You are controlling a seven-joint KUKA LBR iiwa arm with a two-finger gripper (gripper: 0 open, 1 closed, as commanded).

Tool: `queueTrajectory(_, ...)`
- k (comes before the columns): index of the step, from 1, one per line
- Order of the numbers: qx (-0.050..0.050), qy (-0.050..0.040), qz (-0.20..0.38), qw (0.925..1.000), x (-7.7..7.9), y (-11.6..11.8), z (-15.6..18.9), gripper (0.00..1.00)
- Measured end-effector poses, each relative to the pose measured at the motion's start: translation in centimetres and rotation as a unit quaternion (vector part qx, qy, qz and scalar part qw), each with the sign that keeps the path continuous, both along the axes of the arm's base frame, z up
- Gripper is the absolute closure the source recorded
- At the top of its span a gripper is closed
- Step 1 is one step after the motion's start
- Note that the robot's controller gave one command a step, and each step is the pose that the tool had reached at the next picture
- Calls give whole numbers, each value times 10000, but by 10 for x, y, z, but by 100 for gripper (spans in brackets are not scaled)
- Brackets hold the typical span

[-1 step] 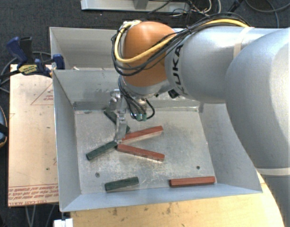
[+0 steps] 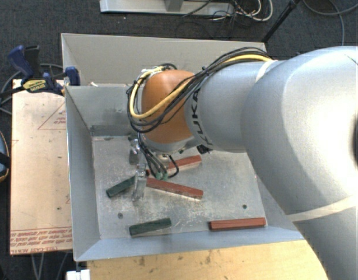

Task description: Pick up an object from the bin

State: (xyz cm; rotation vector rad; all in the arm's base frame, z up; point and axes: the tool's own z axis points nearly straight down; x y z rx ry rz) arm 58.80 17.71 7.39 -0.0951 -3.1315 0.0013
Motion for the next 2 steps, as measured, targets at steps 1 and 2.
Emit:
queueTrajectory(1,10,-47,-15,10000,3,0,5,100)
queueTrajectory(2,19,-99,-112,9999,10,-19,179,100)
